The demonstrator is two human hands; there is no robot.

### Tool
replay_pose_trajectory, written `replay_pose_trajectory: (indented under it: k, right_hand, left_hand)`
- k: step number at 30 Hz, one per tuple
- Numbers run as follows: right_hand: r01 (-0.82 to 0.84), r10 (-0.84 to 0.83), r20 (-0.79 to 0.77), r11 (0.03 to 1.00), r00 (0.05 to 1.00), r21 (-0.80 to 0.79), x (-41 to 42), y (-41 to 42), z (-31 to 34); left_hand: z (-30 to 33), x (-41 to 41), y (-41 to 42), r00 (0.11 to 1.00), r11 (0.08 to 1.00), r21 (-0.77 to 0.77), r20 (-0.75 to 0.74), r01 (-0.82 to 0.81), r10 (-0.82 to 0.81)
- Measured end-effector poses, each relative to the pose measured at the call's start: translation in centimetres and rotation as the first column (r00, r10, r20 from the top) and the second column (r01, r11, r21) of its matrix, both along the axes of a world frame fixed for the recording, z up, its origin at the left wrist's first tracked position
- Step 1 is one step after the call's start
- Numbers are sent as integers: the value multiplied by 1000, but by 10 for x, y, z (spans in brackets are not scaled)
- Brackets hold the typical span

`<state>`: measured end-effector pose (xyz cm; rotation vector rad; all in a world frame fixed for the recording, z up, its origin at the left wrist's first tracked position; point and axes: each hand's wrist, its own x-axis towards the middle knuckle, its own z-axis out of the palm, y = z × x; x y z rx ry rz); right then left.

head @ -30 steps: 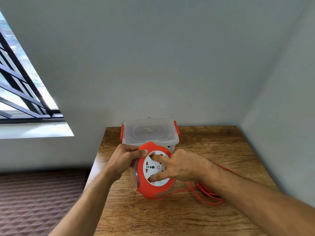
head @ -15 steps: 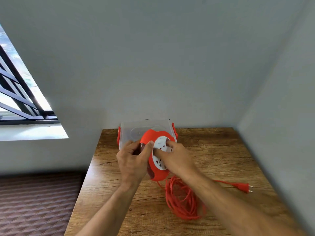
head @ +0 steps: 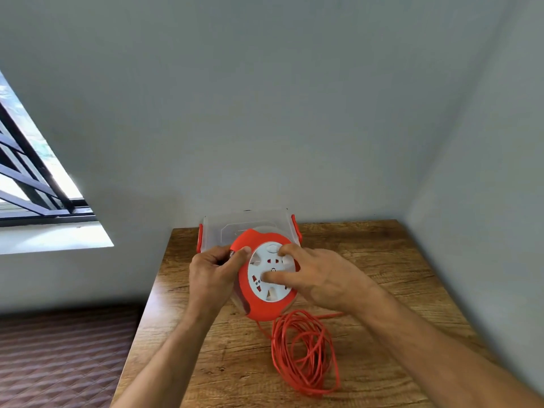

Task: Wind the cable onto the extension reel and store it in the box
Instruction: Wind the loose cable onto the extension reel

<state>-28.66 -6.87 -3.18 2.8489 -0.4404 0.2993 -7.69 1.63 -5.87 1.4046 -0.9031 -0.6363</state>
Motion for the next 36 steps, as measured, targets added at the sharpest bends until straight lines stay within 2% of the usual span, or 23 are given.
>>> replay_pose_trajectory:
  k: [3,6,8,11,17,21,23,25,27,28,29,30,32,33,34,35,36]
  right_hand:
    - [34,-35,-26,999,999,-8,4,3,4]
    - [-93,93,-34,995,995,-19,2,-1,2]
    - [-180,180,-87,984,980,4,4,-2,3]
    - [-204,207,-189,978,960,35,9,-6,13]
    - [-288,257,-337,957,905,-42,11,-16,21]
    - [-316,280,-219,937,935,-150,9,-19,23]
    - [-245,219,-150,951,964,-187,8,-20,20]
    - [-96,90,-43,979,995,-177,9,-16,17]
    - [168,-165,92,985,982,-30,15,-6,20]
    - [309,-327,133,941,935,141,20,1,23]
    - [392,-473,169,845,864,362,24,7,21]
    - [405,-598,197,715,777,570,28,13,19]
    - [315,-767,182,451,615,835,38,21,14]
    - [279,-803,148,365,578,888,41,23,13]
    - [272,-809,119,326,575,905,42,23,12]
    - [284,-797,98,323,595,903,40,23,13]
    - [306,-765,112,381,634,873,36,22,14]
  left_hand:
    - [2,1,-1,1000,998,59,25,-9,8]
    - [6,6,-3,998,997,80,54,15,-19]
    - [11,9,-4,995,992,113,77,48,-57]
    - [20,13,-6,986,975,192,95,115,-135]
    - [40,8,-11,969,942,273,90,196,-228]
    - [46,1,-15,973,967,207,145,149,-181]
    - [44,-2,-18,975,985,147,190,88,-115]
    - [39,-5,-20,981,995,97,192,22,-40]
    - [35,-9,-21,992,998,43,125,-36,31]
    - [34,-13,-21,995,998,13,83,-63,61]
    - [32,-16,-20,995,996,-15,50,-87,88]
    - [31,-21,-20,993,993,-37,33,-111,113]
    - [28,-29,-18,988,988,-51,52,-146,148]
    - [26,-31,-17,985,988,-47,74,-150,154]
    - [23,-31,-16,985,988,-41,85,-149,152]
    - [21,-30,-15,987,989,-29,71,-142,144]
    - [20,-27,-15,991,992,-19,30,-128,129]
